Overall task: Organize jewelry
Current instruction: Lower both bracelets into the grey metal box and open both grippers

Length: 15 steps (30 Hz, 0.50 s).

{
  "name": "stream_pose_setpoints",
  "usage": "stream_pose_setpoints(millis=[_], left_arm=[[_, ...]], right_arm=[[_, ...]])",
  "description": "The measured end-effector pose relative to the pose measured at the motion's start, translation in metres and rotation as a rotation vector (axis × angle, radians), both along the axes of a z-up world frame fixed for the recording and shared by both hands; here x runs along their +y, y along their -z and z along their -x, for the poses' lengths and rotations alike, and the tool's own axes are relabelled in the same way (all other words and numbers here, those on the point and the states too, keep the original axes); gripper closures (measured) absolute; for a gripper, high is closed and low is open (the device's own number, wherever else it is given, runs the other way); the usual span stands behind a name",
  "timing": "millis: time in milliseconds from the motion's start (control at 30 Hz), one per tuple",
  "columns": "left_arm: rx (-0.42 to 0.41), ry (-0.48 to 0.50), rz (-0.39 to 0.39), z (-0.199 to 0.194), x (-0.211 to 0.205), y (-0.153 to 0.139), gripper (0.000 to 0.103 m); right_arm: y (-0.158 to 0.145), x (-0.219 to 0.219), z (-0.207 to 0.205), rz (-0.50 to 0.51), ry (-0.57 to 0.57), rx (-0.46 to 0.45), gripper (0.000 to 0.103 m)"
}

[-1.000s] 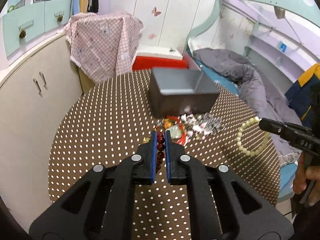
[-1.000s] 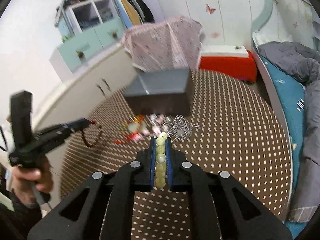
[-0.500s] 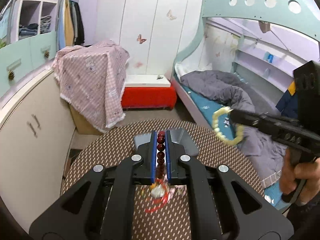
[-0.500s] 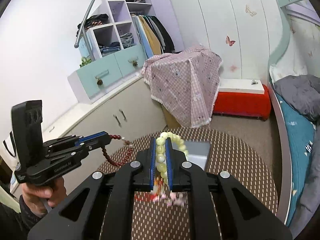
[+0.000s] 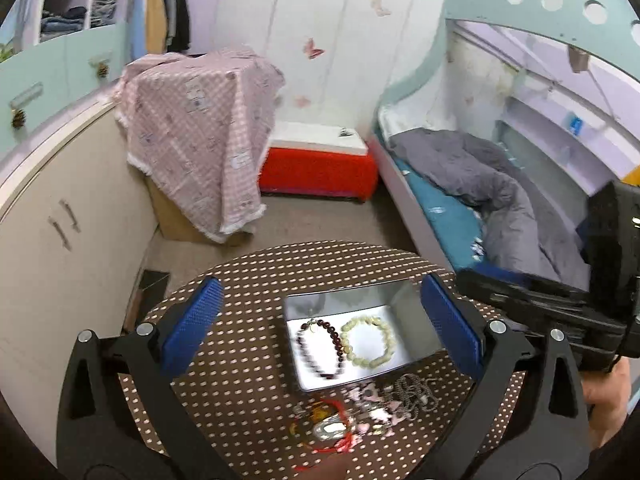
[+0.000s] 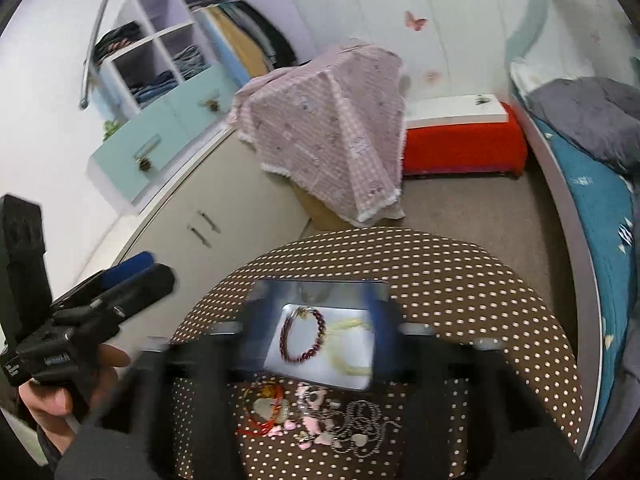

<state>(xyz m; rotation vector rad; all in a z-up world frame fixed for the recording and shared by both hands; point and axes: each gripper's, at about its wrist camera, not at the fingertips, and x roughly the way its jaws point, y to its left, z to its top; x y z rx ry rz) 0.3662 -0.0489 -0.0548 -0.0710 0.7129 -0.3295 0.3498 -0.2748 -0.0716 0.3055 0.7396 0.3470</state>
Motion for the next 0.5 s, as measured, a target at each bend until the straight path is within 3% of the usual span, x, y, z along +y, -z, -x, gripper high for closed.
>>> stream_pose_setpoints(millis=[33, 500], left_arm=[[-0.001, -0.015, 0.003, 0.002, 0.004, -0.001, 0.006], [-0.156, -0.169, -0.077, 0.078, 0.034, -0.023, 0.006]], right_arm=[[-0.004, -0.004, 0.005, 0.005, 0.026, -0.021, 0.008], [-0.038, -0.006, 0.059, 0.058, 0.118, -0.15, 0.008]])
